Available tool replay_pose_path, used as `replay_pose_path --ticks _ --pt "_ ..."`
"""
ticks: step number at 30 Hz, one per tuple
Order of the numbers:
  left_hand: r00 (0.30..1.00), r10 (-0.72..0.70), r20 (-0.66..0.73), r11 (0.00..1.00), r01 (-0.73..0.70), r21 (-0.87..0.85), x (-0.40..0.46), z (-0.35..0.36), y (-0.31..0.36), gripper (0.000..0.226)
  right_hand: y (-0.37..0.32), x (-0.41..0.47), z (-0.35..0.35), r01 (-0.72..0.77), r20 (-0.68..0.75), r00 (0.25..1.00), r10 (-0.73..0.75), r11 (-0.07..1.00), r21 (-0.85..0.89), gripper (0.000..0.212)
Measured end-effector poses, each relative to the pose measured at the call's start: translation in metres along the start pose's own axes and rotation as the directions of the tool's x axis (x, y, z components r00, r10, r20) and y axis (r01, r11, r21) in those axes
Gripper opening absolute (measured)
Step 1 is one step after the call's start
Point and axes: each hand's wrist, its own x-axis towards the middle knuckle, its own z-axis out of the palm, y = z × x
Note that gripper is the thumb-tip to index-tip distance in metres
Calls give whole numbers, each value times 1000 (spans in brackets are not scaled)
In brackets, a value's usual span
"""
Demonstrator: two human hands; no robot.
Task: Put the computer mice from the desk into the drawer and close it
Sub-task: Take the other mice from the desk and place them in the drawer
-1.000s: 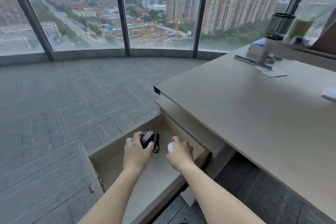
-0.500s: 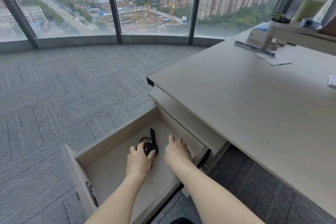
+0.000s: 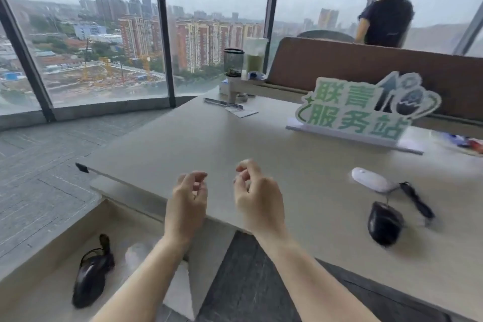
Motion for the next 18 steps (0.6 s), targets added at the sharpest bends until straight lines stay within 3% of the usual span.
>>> replay_pose_path --ticks 5,8,11,14,18 --pt "944 169 282 985 -158 -65 -28 103 71 23 93 11 -127 -241 -254 944 209 965 -103 19" --pt "876 202 437 979 -192 -68 -42 157 101 29 147 0 -179 -395 -313 893 324 898 -195 21" --pt "813 199 547 972 -235 -5 -41 206 122 39 183 -15 -196 -499 -191 866 462 779 -380 44" --pt "750 195 632 950 -304 68 -27 250 133 48 196 -23 -190 -497 -44 835 548 717 -488 68" --pt "654 205 729 918 -387 89 0 303 145 57 210 -19 -186 -461 30 821 571 692 -555 68"
